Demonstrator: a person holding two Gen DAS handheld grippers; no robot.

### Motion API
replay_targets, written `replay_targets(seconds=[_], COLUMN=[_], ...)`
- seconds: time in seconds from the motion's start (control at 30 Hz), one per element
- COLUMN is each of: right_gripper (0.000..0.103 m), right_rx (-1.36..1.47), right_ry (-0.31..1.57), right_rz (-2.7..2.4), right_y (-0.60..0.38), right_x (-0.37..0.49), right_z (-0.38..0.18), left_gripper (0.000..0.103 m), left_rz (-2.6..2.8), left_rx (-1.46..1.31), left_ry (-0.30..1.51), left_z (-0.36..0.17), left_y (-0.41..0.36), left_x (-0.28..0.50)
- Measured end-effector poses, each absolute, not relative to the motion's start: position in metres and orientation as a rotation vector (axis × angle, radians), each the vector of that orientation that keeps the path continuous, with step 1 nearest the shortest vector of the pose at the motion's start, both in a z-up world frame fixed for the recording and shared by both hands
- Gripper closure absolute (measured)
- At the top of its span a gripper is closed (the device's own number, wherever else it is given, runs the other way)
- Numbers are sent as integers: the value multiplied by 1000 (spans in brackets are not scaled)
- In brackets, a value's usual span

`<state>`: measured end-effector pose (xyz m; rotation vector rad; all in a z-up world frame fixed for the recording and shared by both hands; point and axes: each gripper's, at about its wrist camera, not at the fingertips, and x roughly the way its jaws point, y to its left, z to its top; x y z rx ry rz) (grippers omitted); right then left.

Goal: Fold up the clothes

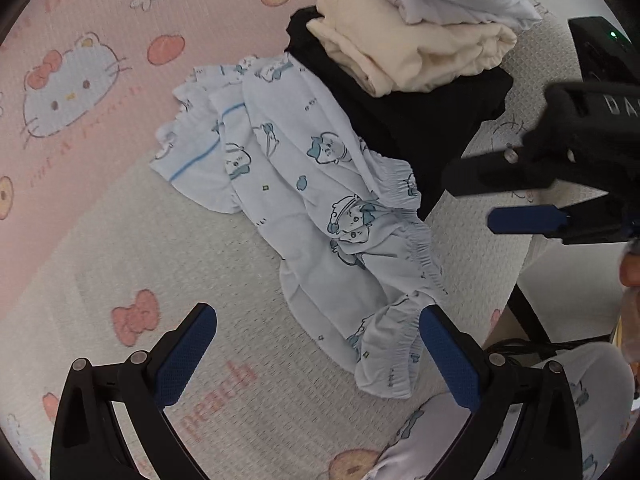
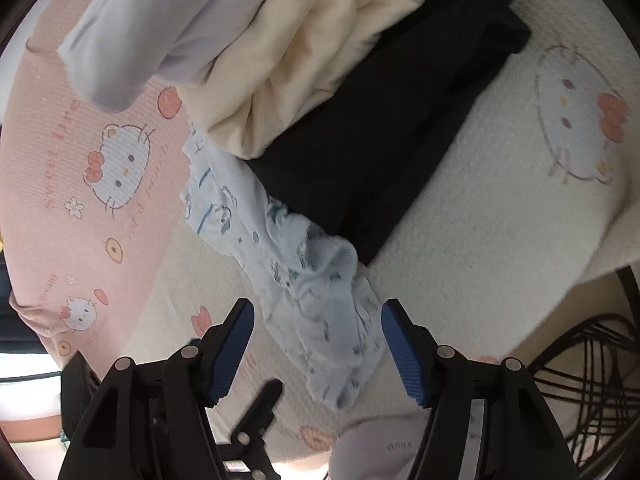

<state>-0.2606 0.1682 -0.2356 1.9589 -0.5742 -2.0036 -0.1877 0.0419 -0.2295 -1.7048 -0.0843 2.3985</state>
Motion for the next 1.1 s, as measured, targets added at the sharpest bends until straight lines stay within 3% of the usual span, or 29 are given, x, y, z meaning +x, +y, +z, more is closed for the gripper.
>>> replay_targets(seconds=[0.2,0.4,0.53,0.6,0.9,0.97,1.0,1.07,1.1], right_gripper=[37,37,39,46,48,49,50,67,70], right_rx=[1927,1878,1912,1924,1927,1943,1945,1940,1930], right_ry=[-728,-684,-625,-599,-538,-529,-520,-490,-484], right_rz=[-1984,-2019,-2030,-2023,-2026,-2021,-2025,-2045,-2048], right_y=[171,161,152,147,133,131,129,126,125], right_x=[-273,-278,-280,-280,-285,-286,-285,-285,-284], right_z=[-252,-259,-268,-271,-280,-283,-283,-281,-279], left_gripper=[1,2,22,32,36,46,48,65,70], left_rz=[2353,2305,2276,2269,2322,2342,2350,2356,2345], left_rx=[-1724,-1727,-1743,-1746,-1684,-1667,-1660,-1648,-1644], left_ry=[-147,-144,-155,-152,-104,-90,-75,-72,-103], left_z=[-241,-253,-264,-267,-269,-268,-267,-265,-264], left_y=[47,63,73,75,82,83,84,83,81], left_x=[-195,-194,-193,-191,-179,-176,-175,-172,-171])
